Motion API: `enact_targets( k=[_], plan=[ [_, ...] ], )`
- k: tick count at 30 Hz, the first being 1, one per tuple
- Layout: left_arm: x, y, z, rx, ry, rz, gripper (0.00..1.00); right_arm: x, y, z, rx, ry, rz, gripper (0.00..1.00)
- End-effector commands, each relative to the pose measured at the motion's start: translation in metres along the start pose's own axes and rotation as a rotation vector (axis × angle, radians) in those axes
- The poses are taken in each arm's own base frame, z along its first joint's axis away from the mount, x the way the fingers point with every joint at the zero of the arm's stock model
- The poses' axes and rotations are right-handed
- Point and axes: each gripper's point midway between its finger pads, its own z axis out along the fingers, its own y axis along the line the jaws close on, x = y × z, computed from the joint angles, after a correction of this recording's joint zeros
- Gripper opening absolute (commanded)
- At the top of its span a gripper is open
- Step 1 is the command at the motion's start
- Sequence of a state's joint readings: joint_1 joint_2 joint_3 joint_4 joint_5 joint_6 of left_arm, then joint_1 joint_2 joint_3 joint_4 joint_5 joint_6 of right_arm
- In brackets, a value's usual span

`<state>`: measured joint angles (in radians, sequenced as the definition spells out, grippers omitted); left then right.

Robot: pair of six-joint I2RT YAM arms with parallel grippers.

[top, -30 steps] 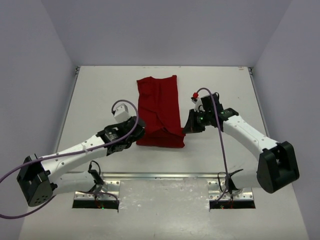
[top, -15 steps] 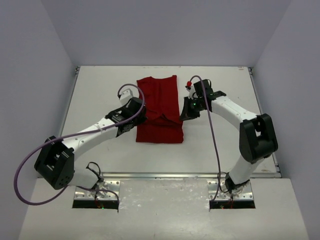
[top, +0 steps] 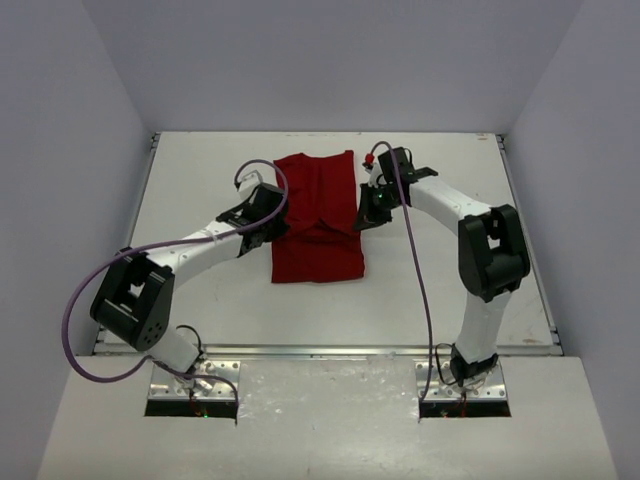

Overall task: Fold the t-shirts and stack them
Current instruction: Fold the tshirt

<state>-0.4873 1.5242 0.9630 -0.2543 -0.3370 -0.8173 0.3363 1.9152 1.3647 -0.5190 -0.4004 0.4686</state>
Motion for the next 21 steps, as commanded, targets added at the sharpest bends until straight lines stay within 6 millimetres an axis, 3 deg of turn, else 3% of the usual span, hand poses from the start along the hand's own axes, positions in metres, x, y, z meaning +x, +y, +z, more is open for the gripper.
enact_targets(
  k=[1,12,16,19,21],
  plan=[
    [-0.024,-0.021,0.009,0.068,-0.046,-0.024,0.02,-0.027,0.001,-0.004,-0.001,-0.051,-0.022,0.01],
    [-0.036,-0.026,0.043,0.062,-0.044,-0.029,0.05,-0.050,-0.015,0.023,0.030,-0.017,-0.006,0.01],
    [-0.031,-0.026,0.061,0.046,-0.013,-0.019,0.05,-0.058,-0.018,0.028,0.045,-0.020,-0.005,0.02],
    [-0.026,-0.022,0.068,0.032,-0.001,-0.022,0.24,-0.060,-0.020,0.032,0.048,-0.012,-0.003,0.05],
    [-0.025,-0.018,0.071,0.010,-0.003,-0.038,0.47,-0.060,-0.025,0.034,0.067,-0.010,0.000,0.12]
  ],
)
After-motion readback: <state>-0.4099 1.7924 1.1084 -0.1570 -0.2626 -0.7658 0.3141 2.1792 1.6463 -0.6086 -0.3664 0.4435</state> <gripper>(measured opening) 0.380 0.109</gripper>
